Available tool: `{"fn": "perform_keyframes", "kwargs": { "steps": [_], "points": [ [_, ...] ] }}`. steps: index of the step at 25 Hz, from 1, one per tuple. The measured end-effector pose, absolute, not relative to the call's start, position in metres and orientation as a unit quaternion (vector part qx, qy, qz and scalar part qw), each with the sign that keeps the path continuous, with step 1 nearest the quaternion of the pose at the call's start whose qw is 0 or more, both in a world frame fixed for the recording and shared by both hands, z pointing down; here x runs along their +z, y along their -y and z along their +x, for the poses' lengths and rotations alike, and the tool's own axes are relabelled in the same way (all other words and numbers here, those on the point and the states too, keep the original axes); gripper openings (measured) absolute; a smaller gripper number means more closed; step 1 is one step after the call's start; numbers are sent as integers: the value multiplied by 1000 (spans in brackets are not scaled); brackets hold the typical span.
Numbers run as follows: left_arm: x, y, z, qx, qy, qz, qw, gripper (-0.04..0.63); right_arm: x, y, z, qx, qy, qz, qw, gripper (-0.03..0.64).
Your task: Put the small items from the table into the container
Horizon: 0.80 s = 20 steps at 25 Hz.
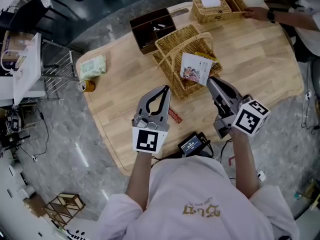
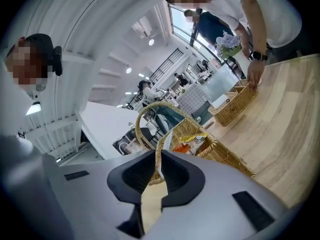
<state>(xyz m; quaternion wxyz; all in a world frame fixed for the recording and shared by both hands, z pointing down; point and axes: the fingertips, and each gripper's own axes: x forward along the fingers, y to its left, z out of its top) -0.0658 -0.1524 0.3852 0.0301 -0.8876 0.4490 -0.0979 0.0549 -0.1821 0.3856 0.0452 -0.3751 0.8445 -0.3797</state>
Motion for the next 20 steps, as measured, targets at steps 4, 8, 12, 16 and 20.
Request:
{"fn": "perform_keyframes", "kwargs": {
  "steps": [4, 8, 12, 16, 20],
  "points": [
    [383, 150, -62, -95, -445, -890, 33, -8, 385, 181, 59, -378, -842, -381, 48, 72],
    [380, 146, -61, -91, -443, -891, 35, -8, 382, 178, 59, -373, -843, -384, 50, 74],
    [374, 141, -62, -84, -445, -891, 39, -8, 377, 173, 61, -366, -843, -389, 57, 74],
    [366, 135, -63, -80, -450, -889, 45, -8, 366, 166, 65, -330, -852, -402, 58, 74],
    [355, 124, -66, -76, -457, -885, 56, -8, 344, 151, 67, -234, -870, -431, 47, 72]
  ]
}}
